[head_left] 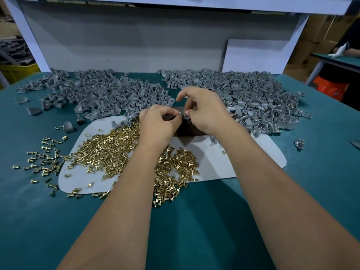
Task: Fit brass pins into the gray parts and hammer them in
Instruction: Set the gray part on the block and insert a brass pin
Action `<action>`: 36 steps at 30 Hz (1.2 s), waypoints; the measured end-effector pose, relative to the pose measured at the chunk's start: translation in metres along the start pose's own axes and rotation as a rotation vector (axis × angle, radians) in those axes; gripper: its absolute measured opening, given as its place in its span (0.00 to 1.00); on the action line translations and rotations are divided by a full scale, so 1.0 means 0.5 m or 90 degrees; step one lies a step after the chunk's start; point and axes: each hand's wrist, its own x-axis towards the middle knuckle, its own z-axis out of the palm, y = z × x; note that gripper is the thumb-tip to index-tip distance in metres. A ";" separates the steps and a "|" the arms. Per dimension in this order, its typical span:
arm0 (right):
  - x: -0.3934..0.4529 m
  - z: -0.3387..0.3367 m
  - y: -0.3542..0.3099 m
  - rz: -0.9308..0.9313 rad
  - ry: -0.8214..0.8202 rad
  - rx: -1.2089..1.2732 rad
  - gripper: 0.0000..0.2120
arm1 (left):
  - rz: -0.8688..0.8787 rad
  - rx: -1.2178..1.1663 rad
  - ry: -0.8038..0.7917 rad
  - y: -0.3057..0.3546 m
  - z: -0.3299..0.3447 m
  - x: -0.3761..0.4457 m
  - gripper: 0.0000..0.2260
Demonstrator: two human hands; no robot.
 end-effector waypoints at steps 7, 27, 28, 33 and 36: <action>-0.017 0.015 -0.014 -0.087 0.025 -0.117 0.20 | 0.001 0.051 -0.004 0.004 0.002 0.002 0.03; -0.021 0.009 0.017 0.090 0.084 0.061 0.03 | 0.010 0.035 0.010 0.007 0.001 -0.005 0.04; -0.020 0.010 0.016 0.090 0.087 0.050 0.04 | 0.011 0.036 0.011 0.006 0.001 -0.005 0.03; -0.014 0.013 0.006 0.084 0.068 -0.047 0.07 | 0.015 0.038 0.011 0.005 0.002 -0.004 0.03; -0.010 0.015 -0.004 0.089 0.057 -0.095 0.06 | 0.019 0.039 0.010 0.003 0.002 -0.003 0.04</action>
